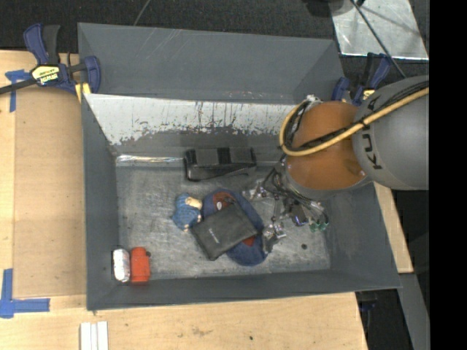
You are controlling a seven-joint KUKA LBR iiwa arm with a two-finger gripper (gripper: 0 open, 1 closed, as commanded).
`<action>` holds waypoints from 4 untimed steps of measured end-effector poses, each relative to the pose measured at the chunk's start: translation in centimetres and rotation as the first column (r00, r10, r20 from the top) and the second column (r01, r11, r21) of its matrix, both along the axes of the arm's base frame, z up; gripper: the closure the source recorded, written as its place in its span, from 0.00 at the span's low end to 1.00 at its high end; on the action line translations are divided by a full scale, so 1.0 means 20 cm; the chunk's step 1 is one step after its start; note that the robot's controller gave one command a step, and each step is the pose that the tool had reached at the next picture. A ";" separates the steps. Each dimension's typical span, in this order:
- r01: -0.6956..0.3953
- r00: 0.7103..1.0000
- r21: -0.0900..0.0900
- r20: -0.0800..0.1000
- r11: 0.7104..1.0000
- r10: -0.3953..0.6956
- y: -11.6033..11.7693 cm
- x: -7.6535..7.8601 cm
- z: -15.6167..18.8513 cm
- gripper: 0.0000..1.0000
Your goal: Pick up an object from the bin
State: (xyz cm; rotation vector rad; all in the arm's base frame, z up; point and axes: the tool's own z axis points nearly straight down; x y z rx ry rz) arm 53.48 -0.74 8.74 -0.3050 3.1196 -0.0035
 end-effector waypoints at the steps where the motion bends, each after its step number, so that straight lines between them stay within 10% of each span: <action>1: 0.195 0.981 0.006 0.012 0.981 -0.195 0.30 -0.23 0.01 0.00; 2: 0.361 0.933 0.005 -0.005 0.933 -0.361 0.62 -0.11 0.05 0.00; 4: 0.583 0.813 0.000 -0.002 0.813 -0.583 0.95 -0.11 -0.06 0.00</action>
Offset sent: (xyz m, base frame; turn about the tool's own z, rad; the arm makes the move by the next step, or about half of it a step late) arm -0.0519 0.0598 -0.0021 0.1960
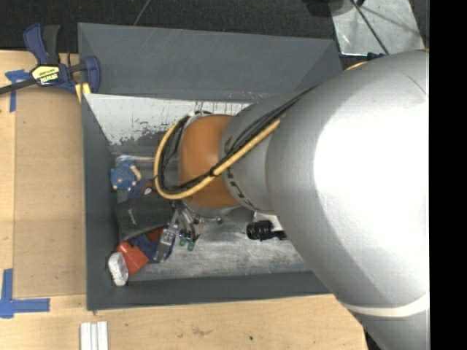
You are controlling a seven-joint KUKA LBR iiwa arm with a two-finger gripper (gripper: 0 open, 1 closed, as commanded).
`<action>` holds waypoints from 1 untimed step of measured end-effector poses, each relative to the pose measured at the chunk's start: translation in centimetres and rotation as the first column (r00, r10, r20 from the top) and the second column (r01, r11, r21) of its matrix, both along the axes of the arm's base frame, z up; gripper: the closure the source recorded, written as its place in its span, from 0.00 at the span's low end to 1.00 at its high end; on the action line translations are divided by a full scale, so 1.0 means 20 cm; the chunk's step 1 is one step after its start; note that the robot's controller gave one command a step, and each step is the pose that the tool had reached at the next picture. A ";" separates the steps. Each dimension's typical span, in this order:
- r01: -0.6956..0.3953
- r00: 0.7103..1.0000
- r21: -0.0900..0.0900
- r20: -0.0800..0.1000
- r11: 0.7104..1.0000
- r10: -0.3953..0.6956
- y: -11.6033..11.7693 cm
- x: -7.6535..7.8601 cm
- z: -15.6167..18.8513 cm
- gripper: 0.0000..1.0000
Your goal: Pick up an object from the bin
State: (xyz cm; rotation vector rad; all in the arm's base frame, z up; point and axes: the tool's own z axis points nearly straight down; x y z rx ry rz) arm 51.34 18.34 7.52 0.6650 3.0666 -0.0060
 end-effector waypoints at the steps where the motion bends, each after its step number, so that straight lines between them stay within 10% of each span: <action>1: -0.004 1.000 0.007 0.004 1.000 0.004 0.02 0.00 0.01 1.00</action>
Offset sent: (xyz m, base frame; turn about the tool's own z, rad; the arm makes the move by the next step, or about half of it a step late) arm 0.0000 0.0000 0.0000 0.0000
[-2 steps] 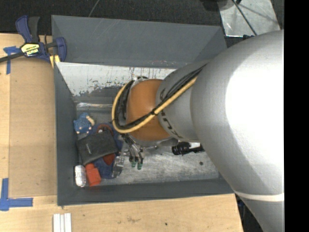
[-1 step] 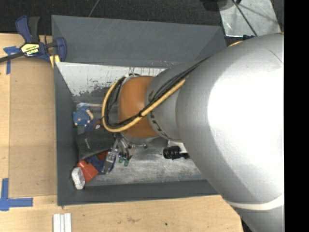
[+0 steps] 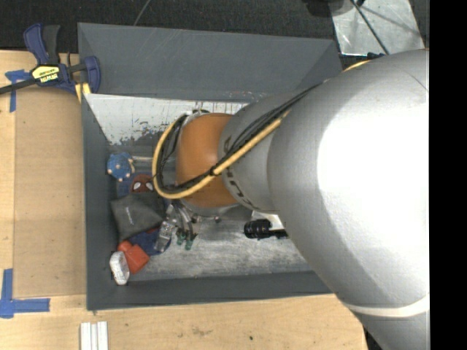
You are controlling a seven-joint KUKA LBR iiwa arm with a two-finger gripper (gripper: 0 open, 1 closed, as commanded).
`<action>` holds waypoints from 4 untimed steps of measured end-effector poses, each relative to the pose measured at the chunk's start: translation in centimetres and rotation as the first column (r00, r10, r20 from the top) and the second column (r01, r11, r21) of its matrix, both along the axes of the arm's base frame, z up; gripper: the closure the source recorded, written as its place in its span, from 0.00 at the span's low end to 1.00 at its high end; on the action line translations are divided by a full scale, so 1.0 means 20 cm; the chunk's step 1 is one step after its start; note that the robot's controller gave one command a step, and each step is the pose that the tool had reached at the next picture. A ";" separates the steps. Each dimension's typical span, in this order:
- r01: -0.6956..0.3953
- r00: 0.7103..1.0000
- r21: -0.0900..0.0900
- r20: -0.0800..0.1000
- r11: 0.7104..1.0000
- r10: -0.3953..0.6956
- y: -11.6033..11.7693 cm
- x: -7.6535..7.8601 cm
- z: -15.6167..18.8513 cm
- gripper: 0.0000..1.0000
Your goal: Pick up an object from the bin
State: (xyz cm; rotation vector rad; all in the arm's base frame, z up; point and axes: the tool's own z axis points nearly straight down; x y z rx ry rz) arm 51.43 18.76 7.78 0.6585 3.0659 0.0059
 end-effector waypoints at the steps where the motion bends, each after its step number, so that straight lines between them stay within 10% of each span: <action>1: -0.006 1.000 -0.003 -0.004 1.000 0.006 0.00 0.00 0.05 1.00; 4: 0.000 1.000 0.000 0.003 1.000 0.000 -0.02 0.01 0.73 1.00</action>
Offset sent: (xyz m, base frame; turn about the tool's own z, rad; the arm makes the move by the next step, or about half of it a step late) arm -0.0012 0.0018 0.0084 -0.0037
